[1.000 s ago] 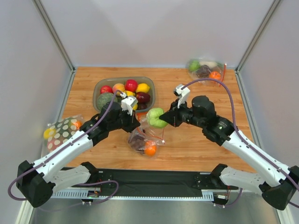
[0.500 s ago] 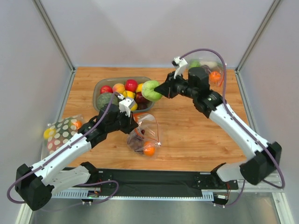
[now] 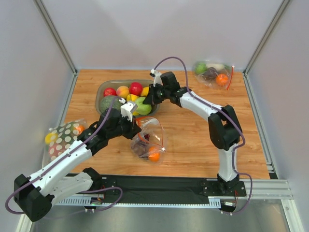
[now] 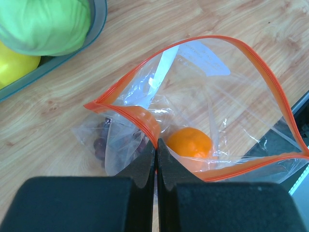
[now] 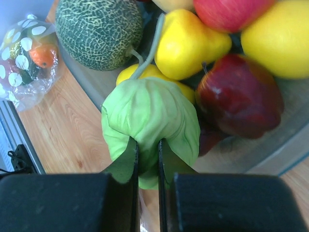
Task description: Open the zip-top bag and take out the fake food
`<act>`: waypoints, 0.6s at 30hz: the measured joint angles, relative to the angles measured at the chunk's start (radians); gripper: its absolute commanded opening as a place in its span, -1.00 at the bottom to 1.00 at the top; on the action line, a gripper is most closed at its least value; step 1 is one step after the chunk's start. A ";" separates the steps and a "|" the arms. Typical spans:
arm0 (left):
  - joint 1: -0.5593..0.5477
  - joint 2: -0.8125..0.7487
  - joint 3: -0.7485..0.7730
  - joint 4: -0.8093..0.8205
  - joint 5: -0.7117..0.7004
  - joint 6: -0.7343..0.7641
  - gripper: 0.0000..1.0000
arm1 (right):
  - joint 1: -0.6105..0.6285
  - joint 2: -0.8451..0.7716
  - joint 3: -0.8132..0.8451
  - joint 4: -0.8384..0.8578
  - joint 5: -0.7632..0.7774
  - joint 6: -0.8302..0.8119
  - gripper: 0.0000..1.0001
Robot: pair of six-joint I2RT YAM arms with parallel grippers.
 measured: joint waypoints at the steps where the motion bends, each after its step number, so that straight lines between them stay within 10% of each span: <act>1: 0.000 0.000 0.000 -0.001 0.000 0.000 -1.00 | 0.005 0.014 0.015 0.000 -0.001 0.003 -0.99; 6: 0.000 0.000 0.000 -0.003 0.003 -0.005 -1.00 | 0.036 0.059 0.073 0.007 0.010 0.002 -0.86; 12: 0.000 -0.002 0.000 -0.004 0.004 -0.008 -1.00 | 0.058 0.116 0.129 0.002 0.030 -0.004 -0.06; 18: 0.000 -0.013 0.000 -0.005 0.008 -0.006 -1.00 | 0.059 0.108 0.130 -0.001 0.029 -0.010 0.33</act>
